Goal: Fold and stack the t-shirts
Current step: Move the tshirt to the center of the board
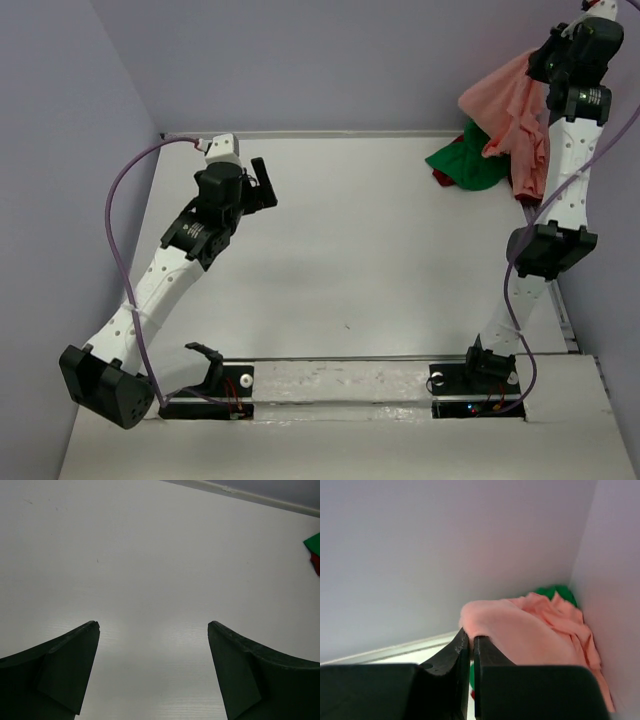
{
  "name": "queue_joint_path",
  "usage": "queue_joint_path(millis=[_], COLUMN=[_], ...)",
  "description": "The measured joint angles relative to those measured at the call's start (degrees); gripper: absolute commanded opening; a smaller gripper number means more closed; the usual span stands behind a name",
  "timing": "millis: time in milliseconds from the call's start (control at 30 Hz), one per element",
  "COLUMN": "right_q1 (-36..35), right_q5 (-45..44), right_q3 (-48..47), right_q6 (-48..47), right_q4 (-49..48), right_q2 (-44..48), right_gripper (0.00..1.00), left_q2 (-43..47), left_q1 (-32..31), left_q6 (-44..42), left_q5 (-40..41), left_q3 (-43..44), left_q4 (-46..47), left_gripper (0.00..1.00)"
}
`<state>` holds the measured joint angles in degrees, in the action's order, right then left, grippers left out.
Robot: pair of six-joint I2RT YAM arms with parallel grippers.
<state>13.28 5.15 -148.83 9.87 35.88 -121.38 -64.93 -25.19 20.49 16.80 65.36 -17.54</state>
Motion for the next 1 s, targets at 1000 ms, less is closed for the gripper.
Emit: queue_joint_path(millis=[1000], right_q1=[-35.8], right_q5=[8.9], right_q3=[7.9], right_q6=[-3.5], right_q4=[8.7], right_q2=[19.9], right_gripper=[0.0], left_q2=[19.9], left_q1=[-4.6], left_q6=[4.7], left_q5=[34.5], left_q3=[9.5], left_q4=[-5.0], left_gripper=[0.99])
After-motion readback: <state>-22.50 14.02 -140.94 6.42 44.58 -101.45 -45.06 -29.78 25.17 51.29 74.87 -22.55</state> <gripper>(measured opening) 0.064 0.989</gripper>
